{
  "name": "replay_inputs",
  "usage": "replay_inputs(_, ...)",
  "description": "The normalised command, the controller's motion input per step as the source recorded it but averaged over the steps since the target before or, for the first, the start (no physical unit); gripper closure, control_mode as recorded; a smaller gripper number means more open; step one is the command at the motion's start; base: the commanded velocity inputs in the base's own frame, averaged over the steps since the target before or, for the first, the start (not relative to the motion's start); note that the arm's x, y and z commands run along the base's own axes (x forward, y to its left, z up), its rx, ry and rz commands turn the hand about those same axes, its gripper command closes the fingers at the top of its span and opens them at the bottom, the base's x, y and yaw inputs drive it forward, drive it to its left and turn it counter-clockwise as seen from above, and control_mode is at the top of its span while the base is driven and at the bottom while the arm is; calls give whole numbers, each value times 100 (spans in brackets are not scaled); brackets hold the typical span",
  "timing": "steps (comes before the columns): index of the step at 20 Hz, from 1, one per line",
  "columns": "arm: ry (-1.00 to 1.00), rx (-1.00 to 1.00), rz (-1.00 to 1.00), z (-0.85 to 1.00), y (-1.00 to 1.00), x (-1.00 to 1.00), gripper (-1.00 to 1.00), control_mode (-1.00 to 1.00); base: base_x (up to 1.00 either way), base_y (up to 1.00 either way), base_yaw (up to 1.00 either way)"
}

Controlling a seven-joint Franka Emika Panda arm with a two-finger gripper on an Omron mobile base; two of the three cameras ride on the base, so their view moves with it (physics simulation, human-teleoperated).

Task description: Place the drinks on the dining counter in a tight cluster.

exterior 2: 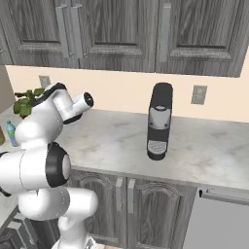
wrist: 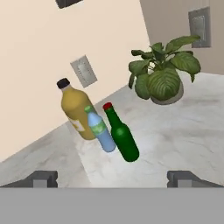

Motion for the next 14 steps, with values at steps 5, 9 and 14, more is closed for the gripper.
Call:
replay_inputs(5,-3,4,25,-14,11,21,-100,-100,0,0,0)
replay_inputs(9,-7,0,23,0,0,0,-100,-100,0,0,0)
replay_inputs(14,-14,1,18,-7,6,0,-100,-100,0,0,0)
